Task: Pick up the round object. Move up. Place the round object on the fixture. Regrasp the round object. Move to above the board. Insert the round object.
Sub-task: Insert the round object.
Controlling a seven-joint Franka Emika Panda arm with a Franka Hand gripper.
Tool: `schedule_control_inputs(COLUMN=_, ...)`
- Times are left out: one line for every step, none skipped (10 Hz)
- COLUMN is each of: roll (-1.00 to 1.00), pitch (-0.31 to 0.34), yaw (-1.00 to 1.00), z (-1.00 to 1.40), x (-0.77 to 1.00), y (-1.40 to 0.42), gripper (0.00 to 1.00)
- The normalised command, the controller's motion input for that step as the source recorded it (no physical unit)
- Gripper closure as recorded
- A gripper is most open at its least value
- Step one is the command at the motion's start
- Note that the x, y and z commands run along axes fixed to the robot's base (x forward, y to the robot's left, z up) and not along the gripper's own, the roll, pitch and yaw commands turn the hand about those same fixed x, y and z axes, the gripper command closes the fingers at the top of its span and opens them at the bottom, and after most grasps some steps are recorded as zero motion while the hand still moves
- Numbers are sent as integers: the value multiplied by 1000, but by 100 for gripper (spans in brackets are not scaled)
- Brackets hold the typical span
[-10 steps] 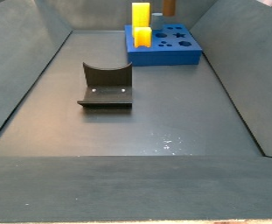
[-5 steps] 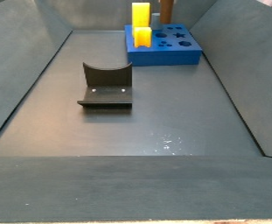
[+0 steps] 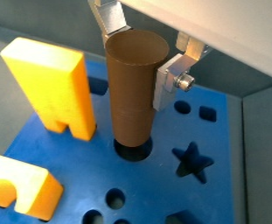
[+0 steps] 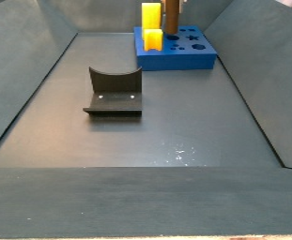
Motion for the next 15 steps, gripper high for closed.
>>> schedule_control_inputs(roll=-3, pitch=74, yaw=-249, z=-251, x=-37, y=269, gripper=100)
schedule_control_inputs(roll=-137, pitch=11, yaw=-266, z=-263, x=-71, y=237, gripper=100)
schedule_control_inputs(roll=-206, pitch=0, yaw=-229, z=-280, x=-237, y=140, gripper=100)
schedule_control_inputs(roll=-389, pitch=-69, yaw=-80, z=-294, x=-320, y=0, gripper=100)
schedule_control_inputs(roll=-517, pitch=-97, yaw=-63, z=-320, x=-277, y=-23, gripper=100)
schedule_control_inputs(roll=-640, pitch=-123, yaw=-46, z=-329, x=-277, y=0, gripper=100)
schedule_control_inputs(roll=-746, pitch=-100, yaw=-100, z=-351, x=-77, y=0, gripper=100)
schedule_control_inputs(roll=-634, pitch=-17, yaw=-157, z=-460, x=91, y=-23, gripper=100)
schedule_control_inputs(roll=-506, pitch=-6, yaw=-206, z=-586, x=197, y=0, gripper=100)
schedule_control_inputs(roll=-534, pitch=-23, yaw=-357, z=-549, x=143, y=137, gripper=100)
schedule_control_inputs(roll=-854, pitch=-117, yaw=-549, z=-231, x=37, y=71, gripper=100)
schedule_control_inputs(roll=-900, pitch=-89, yaw=-523, z=-186, x=9, y=54, gripper=100)
schedule_control_inputs(roll=-680, pitch=-63, yaw=-334, z=-406, x=6, y=31, gripper=100)
schedule_control_inputs(roll=-377, pitch=-109, yaw=-46, z=-351, x=-9, y=0, gripper=100)
schedule_control_inputs(roll=-357, pitch=-177, yaw=0, z=-197, x=-17, y=0, gripper=100)
